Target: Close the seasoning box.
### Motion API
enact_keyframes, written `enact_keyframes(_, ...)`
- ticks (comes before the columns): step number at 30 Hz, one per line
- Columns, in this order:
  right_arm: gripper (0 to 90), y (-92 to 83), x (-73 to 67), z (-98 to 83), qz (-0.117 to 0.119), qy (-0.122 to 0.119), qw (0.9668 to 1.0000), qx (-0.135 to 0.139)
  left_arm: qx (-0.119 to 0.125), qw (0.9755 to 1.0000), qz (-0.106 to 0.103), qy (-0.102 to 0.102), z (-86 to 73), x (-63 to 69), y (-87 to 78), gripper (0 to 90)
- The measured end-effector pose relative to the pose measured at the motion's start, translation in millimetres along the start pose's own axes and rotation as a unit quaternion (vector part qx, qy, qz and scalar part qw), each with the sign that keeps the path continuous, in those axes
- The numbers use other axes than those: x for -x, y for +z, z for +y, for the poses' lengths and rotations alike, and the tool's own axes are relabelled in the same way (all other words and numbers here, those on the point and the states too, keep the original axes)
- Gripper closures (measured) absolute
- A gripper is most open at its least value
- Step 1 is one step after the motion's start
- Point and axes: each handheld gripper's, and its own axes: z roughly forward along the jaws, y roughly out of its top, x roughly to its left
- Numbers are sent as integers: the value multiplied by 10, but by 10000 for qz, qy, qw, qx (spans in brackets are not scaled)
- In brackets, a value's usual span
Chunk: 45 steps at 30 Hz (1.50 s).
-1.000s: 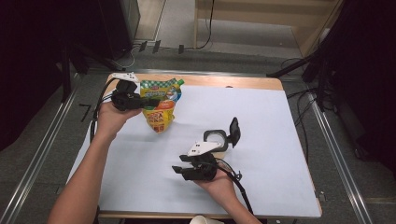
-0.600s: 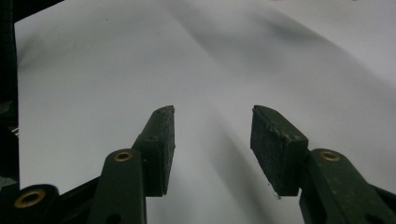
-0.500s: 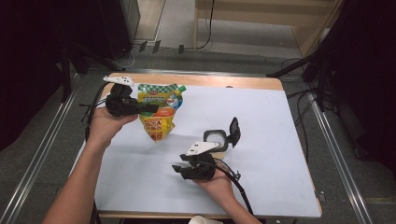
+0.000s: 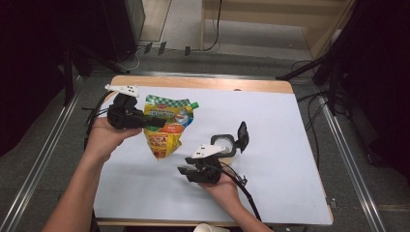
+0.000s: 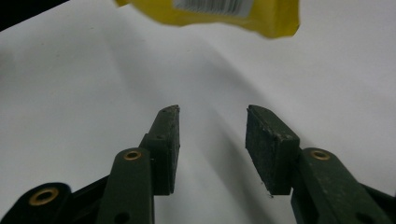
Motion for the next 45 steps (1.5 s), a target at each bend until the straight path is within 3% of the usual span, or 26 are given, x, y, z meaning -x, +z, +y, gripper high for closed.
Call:
enact_keyframes(7,615,73,49,-9,-204,90,9998,6,-135,9994,-294,96,8,170,138,900)
enact_keyframes(11,709,109,77,-22,-407,90,9991,-17,-166,9987,-454,161,11,229,185,900)
enact_keyframes(17,794,165,141,-47,-592,145,9981,21,-213,9977,-633,97,8,282,244,900)
enact_keyframes(25,771,117,82,-22,-496,-56,9981,352,-72,9969,-774,-152,-8,234,224,900)
enact_keyframes(27,772,103,53,-20,-516,-176,9979,351,-72,9980,-608,-153,-7,234,223,900)
enact_keyframes(30,749,103,-43,-15,-644,-561,9957,370,-102,9984,-535,-143,2,251,243,900)
enact_keyframes(37,691,79,-192,22,-490,-755,9952,391,-71,9998,-179,-42,37,328,310,887)
enact_keyframes(42,688,27,-322,61,-317,-1015,9932,484,-17,10000,-69,7,38,367,366,843)
enact_keyframes(45,684,9,-364,76,-173,-1038,9931,519,-6,10000,-31,52,33,378,407,827)
